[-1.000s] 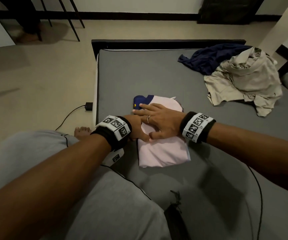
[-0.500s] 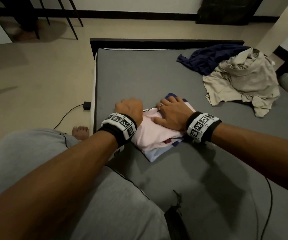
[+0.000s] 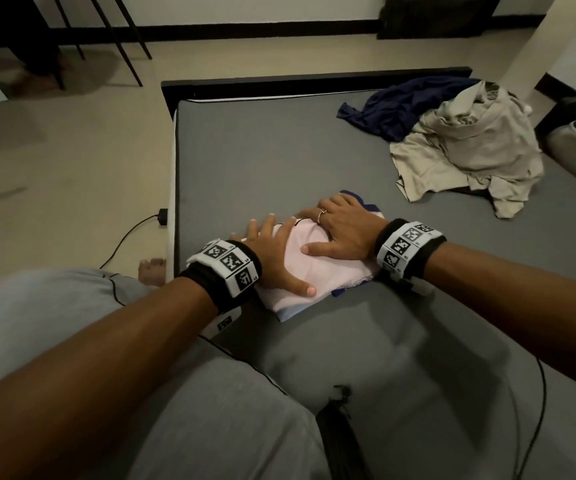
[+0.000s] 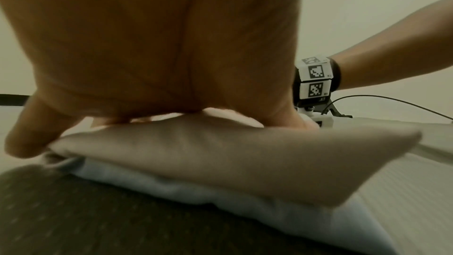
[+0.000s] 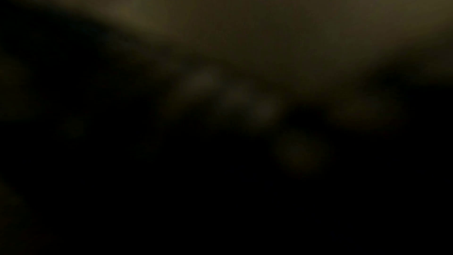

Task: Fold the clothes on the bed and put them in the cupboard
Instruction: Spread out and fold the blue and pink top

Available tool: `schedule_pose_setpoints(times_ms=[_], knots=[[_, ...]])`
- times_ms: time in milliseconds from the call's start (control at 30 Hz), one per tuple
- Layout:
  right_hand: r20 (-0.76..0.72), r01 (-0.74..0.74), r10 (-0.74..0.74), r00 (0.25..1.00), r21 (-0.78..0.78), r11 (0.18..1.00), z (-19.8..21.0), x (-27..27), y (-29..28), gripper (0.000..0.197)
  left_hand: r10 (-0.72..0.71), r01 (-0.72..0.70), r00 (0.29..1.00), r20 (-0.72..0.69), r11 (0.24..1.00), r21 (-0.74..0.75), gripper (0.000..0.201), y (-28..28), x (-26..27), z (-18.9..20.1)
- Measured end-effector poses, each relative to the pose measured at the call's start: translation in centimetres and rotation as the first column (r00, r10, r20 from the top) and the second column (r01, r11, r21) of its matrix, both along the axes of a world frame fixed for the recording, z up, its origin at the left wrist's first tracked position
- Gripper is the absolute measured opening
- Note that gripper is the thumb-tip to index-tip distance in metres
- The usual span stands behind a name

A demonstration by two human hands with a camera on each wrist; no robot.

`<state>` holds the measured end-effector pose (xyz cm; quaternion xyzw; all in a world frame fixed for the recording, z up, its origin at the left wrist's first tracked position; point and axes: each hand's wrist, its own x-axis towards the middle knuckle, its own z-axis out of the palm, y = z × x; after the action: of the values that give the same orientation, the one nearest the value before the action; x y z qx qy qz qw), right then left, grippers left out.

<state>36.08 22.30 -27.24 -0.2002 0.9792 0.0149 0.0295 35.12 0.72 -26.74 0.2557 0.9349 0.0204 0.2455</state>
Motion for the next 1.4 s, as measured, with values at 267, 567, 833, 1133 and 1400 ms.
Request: schedule_pose_setpoints(times_ms=[267, 567, 833, 1133, 1400], knots=[[-0.021, 0.075, -0.074, 0.997, 0.029, 0.997, -0.4, 2.9, 2.9, 0.088, -0.192, 0.184, 0.971, -0.145, 0.981, -0.066, 0.147, 1.7, 1.7, -0.7], [0.036, 0.144, -0.148, 0.988, 0.097, 0.985, 0.8, 6.5, 10.3, 0.088, -0.226, 0.226, 0.97, -0.093, 0.974, -0.007, 0.141, 9.5, 4.1, -0.6], [0.088, 0.206, -0.236, 0.968, 0.26, 0.943, 2.4, 12.7, 20.6, 0.085, -0.245, 0.245, 0.969, -0.017, 0.96, 0.135, 0.132, 20.3, 10.6, -0.4], [0.012, 0.42, -0.434, 0.901, 0.232, 0.877, 3.3, 21.6, 30.9, 0.038, -0.458, 0.441, 0.888, 0.037, 0.872, 0.211, 0.106, 29.9, 19.7, 0.4], [0.125, 0.553, -0.547, 0.828, -0.019, 0.833, 1.7, 23.1, 27.9, 0.07, -0.571, 0.605, 0.796, -0.199, 0.759, 0.24, 0.083, 27.2, 17.9, -0.7]])
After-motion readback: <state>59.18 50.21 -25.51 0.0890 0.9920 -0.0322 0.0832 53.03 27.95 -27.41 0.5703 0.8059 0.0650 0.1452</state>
